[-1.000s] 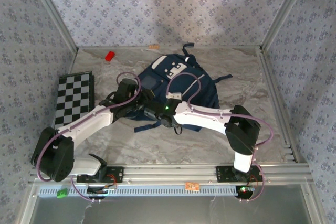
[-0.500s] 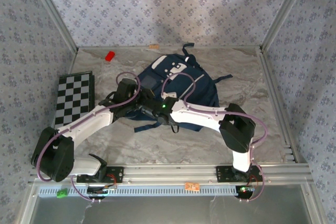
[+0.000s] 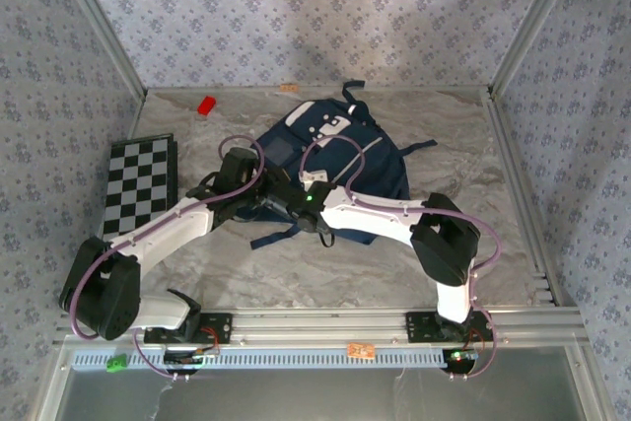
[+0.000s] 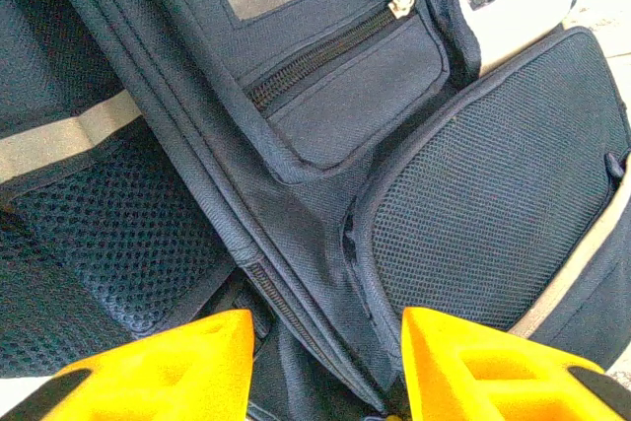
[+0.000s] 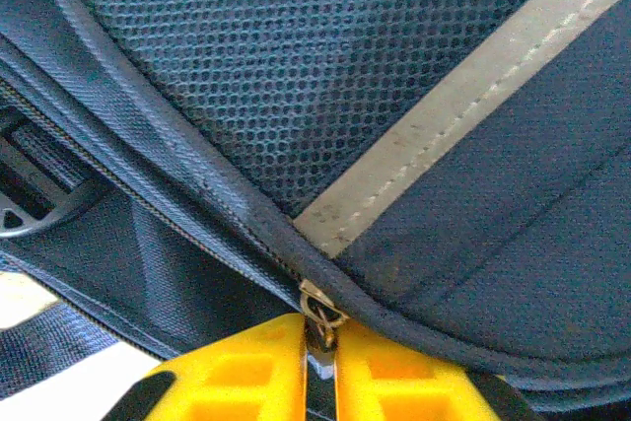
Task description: Pack the student bag
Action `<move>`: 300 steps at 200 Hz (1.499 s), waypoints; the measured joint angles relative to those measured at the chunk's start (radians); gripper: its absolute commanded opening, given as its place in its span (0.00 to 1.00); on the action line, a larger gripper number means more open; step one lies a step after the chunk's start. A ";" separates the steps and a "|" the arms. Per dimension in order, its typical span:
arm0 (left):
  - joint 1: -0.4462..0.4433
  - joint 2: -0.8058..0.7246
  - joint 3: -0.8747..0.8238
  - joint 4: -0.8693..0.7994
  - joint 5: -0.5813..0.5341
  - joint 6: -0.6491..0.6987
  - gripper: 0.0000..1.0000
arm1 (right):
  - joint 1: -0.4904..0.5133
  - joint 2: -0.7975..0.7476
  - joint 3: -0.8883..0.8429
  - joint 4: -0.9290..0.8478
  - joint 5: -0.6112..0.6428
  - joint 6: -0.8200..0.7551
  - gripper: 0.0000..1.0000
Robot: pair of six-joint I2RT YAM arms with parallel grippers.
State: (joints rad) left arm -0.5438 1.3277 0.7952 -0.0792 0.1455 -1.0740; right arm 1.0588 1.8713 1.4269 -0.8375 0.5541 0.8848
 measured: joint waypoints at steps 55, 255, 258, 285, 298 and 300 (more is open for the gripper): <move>-0.042 0.013 -0.001 0.030 -0.001 -0.034 0.43 | 0.000 -0.029 -0.011 0.006 -0.013 -0.034 0.06; -0.159 0.216 -0.002 0.247 -0.085 -0.287 0.35 | -0.097 -0.174 -0.122 -0.115 -0.177 -0.151 0.02; -0.161 0.214 -0.003 0.250 -0.085 -0.291 0.35 | -0.098 -0.176 -0.125 -0.112 -0.179 -0.153 0.02; -0.181 0.171 -0.035 0.280 -0.087 -0.325 0.38 | -0.111 -0.181 -0.146 -0.092 -0.196 -0.162 0.02; -0.196 0.147 -0.042 0.290 -0.087 -0.338 0.40 | -0.114 -0.181 -0.150 -0.086 -0.203 -0.166 0.01; -0.199 0.144 -0.043 0.293 -0.087 -0.342 0.41 | -0.115 -0.181 -0.150 -0.085 -0.204 -0.166 0.01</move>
State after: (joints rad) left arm -0.7425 1.4715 0.7525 0.2134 0.0589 -1.4158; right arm 0.9440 1.6901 1.2770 -0.9226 0.3504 0.7185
